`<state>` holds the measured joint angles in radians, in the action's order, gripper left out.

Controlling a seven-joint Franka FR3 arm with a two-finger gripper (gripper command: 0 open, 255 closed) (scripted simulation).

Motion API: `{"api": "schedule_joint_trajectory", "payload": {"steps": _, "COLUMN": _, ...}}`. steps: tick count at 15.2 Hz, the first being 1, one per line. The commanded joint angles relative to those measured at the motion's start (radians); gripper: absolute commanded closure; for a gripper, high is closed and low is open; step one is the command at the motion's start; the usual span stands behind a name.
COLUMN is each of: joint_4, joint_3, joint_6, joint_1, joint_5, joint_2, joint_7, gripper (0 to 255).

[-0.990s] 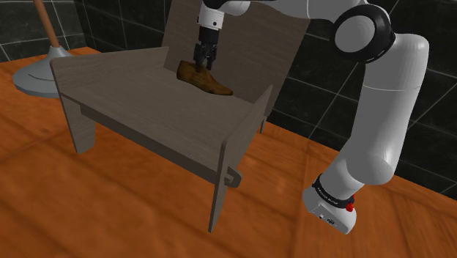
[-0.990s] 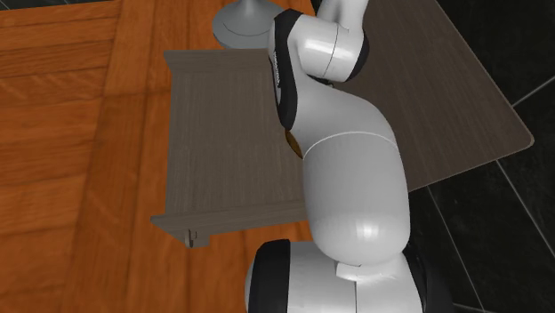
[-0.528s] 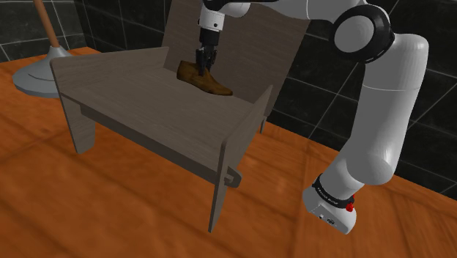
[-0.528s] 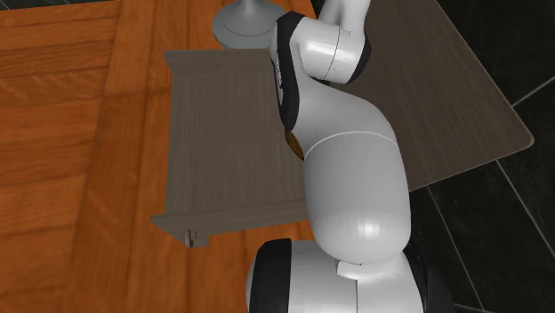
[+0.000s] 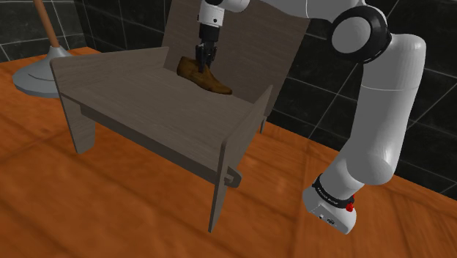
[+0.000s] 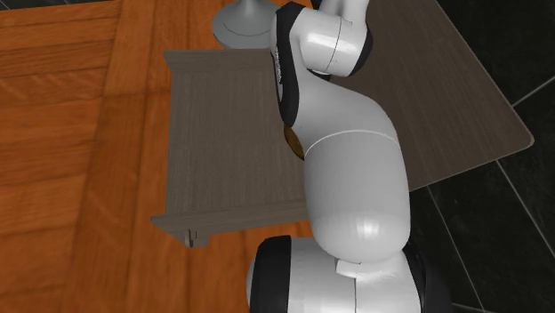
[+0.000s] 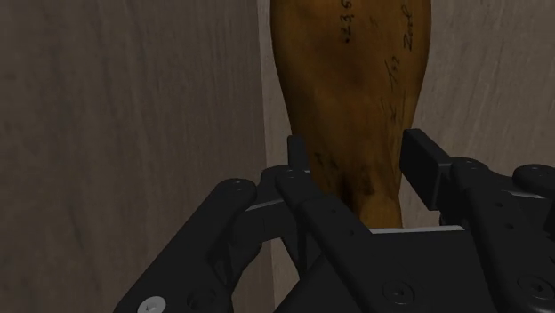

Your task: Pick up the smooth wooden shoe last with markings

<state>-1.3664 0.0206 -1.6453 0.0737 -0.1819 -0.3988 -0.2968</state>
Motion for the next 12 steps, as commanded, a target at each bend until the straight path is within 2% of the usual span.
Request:
{"api": "schedule_joint_trajectory", "payload": {"steps": 1, "joint_4": 0.025, "joint_3": 0.0, "joint_6": 0.027, "joint_1": -0.001, "joint_5": 0.0, "joint_2": 0.002, "joint_7": 0.003, "gripper": 255}}
{"api": "schedule_joint_trajectory", "payload": {"steps": 10, "joint_4": 0.18, "joint_3": -0.001, "joint_6": 0.158, "joint_1": -0.006, "joint_5": 0.0, "joint_2": -0.02, "joint_7": 0.023, "gripper": 255}}
{"api": "schedule_joint_trajectory", "payload": {"steps": 12, "joint_4": 0.183, "joint_3": -0.001, "joint_6": 0.16, "joint_1": -0.006, "joint_5": 0.0, "joint_2": -0.02, "joint_7": 0.024, "gripper": 255}}
